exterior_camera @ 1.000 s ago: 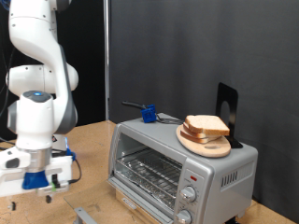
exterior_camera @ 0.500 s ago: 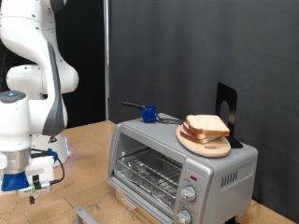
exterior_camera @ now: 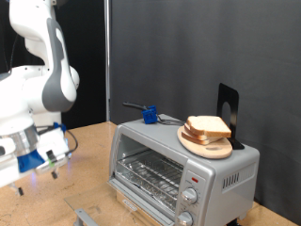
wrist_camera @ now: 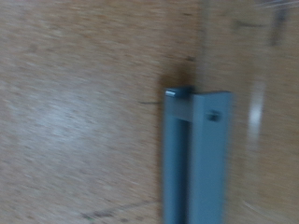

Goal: Make a piece of toast with the oven

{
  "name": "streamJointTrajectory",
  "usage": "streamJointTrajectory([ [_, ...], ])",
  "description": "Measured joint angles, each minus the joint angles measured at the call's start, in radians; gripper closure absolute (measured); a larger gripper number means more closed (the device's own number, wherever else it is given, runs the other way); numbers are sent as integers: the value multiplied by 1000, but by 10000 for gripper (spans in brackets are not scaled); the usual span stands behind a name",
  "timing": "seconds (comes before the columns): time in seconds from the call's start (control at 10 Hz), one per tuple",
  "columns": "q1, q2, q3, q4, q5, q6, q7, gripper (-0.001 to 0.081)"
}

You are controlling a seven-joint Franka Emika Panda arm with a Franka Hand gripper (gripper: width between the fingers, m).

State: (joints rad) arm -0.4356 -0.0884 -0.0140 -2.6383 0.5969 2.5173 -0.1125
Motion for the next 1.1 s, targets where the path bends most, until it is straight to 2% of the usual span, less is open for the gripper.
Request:
streamJointTrajectory([
  [0.2,0,-80,-4,18,92,-153,-34,-2],
  [0.5,0,-177,-4,52,161,-308,-31,-2],
  [0.7,2,-229,18,58,161,-321,39,-2],
  [0.8,1,-226,17,57,161,-321,35,-2],
  [0.9,8,-226,14,57,221,-333,-1,-2],
  [1.1,40,-258,14,64,348,-423,-61,-2],
])
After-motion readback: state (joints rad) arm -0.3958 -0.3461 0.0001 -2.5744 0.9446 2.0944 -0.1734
